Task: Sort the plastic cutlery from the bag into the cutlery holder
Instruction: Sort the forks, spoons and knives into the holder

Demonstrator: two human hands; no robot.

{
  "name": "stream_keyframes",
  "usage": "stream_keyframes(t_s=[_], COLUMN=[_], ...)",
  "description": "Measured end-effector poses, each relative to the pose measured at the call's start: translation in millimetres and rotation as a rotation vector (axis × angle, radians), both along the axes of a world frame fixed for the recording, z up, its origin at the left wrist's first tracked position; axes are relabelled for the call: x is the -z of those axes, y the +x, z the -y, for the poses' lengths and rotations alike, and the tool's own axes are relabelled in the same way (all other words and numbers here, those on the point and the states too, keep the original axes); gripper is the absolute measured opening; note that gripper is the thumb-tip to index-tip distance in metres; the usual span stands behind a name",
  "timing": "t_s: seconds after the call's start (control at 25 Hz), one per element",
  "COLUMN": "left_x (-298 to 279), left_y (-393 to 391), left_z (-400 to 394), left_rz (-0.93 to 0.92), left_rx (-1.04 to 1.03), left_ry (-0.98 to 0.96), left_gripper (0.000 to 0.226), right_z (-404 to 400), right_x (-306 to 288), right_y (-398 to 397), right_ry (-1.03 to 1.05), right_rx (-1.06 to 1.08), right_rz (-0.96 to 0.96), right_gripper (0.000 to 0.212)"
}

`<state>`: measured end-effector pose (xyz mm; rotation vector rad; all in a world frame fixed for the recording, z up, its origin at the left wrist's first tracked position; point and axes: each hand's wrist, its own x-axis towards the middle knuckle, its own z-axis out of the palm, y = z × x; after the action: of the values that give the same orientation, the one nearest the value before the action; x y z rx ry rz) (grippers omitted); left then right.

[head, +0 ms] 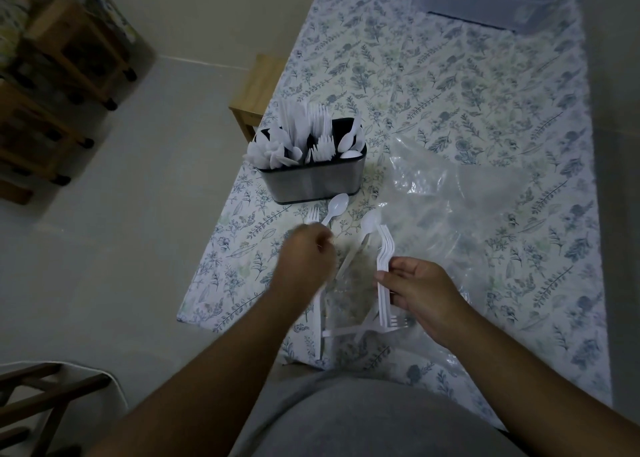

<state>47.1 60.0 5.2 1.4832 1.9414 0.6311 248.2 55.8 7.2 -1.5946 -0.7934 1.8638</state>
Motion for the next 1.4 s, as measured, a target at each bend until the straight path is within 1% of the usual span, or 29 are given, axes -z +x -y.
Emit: stream_keyframes(t_s=[0.04, 0.08, 0.12, 0.2, 0.28, 0.36, 0.4, 0.44, 0.52, 0.6, 0.64, 0.68, 0.76, 0.8, 0.88, 0.96, 1.08, 1.12, 1.16, 1.2, 1.28, 1.32, 1.36, 1.4], left_x=[3, 7, 10, 16, 22, 22, 21, 19, 6, -11, -19, -27, -35, -33, -23, -15, -12, -13, -10, -8, -3, 1, 6, 9], left_y=[-13, -24, -32, -36, -36, -31, -28, -26, -22, -15, -9, 1, 26, 36, 50, 54, 54, 54, 53, 50, 46, 46, 46, 47], left_z=[-10, -18, -26, -39, -48, -51, -51, -50, -45, -40, -38, -34, -22, -15, -3, 5, 12, 15, 19, 25, 38, 45, 50, 53], left_rz=[-0.007, -0.027, -0.067, -0.131, -0.134, -0.090, -0.058, -0.045, -0.098, -0.147, -0.102, -0.001, 0.242, 0.335, 0.453, 0.568, 0.741, 0.771, 0.733, 0.589, 0.137, -0.026, -0.130, -0.194], left_rx=[-0.183, -0.300, -0.345, -0.320, -0.267, -0.186, -0.158, -0.146, -0.113, -0.049, -0.029, -0.041, -0.111, -0.139, -0.152, -0.155, -0.103, -0.087, -0.062, 0.011, 0.307, 0.453, 0.551, 0.592], left_ry=[-0.039, -0.083, -0.137, -0.225, -0.248, -0.251, -0.234, -0.178, 0.066, 0.288, 0.312, 0.268, 0.088, 0.029, -0.037, -0.080, -0.202, -0.231, -0.229, -0.184, -0.121, -0.142, -0.205, -0.260], left_gripper=[0.016, 0.014, 0.015, 0.025, 0.034, 0.035, 0.032, 0.026, 0.014, 0.010, 0.010, 0.009, 0.009, 0.010, 0.010, 0.011, 0.011, 0.011, 0.012, 0.009, 0.004, 0.008, 0.013, 0.017], right_z=[1, 1, 1, 2, 2, 2, 2, 2, 1, -3, -5, -8, -12, -12, -11, -9, -4, -3, -1, 1, 5, 6, 7, 8], right_x=[0, 1, 1, 0, 1, 2, 1, 1, 0, -3, -5, -6, -12, -14, -16, -14, -9, -9, -8, -7, -5, -3, -3, -3], right_y=[-1, -1, -1, -3, -4, -4, -4, -3, -1, -2, -4, -5, -9, -10, -8, 0, 14, 18, 23, 27, 35, 39, 41, 43], right_ry=[-0.001, -0.001, -0.001, -0.002, -0.006, -0.006, -0.005, -0.002, 0.013, 0.044, 0.068, 0.096, 0.143, 0.161, 0.184, 0.163, 0.102, 0.101, 0.109, 0.120, 0.131, 0.131, 0.129, 0.130], right_rx=[0.008, 0.016, 0.020, 0.021, 0.016, 0.007, 0.006, 0.009, 0.030, 0.049, 0.055, 0.060, 0.065, 0.057, 0.011, -0.036, -0.065, -0.070, -0.070, -0.063, -0.043, -0.036, -0.036, -0.043], right_rz=[-0.002, -0.008, -0.011, -0.007, 0.001, 0.011, 0.013, 0.017, 0.034, 0.056, 0.071, 0.084, 0.081, 0.072, 0.092, 0.122, 0.140, 0.152, 0.172, 0.193, 0.222, 0.226, 0.228, 0.228], right_gripper=[0.019, 0.019, 0.018, 0.016, 0.017, 0.017, 0.017, 0.017, 0.019, 0.020, 0.019, 0.017, 0.015, 0.014, 0.014, 0.014, 0.020, 0.022, 0.022, 0.022, 0.022, 0.022, 0.022, 0.022])
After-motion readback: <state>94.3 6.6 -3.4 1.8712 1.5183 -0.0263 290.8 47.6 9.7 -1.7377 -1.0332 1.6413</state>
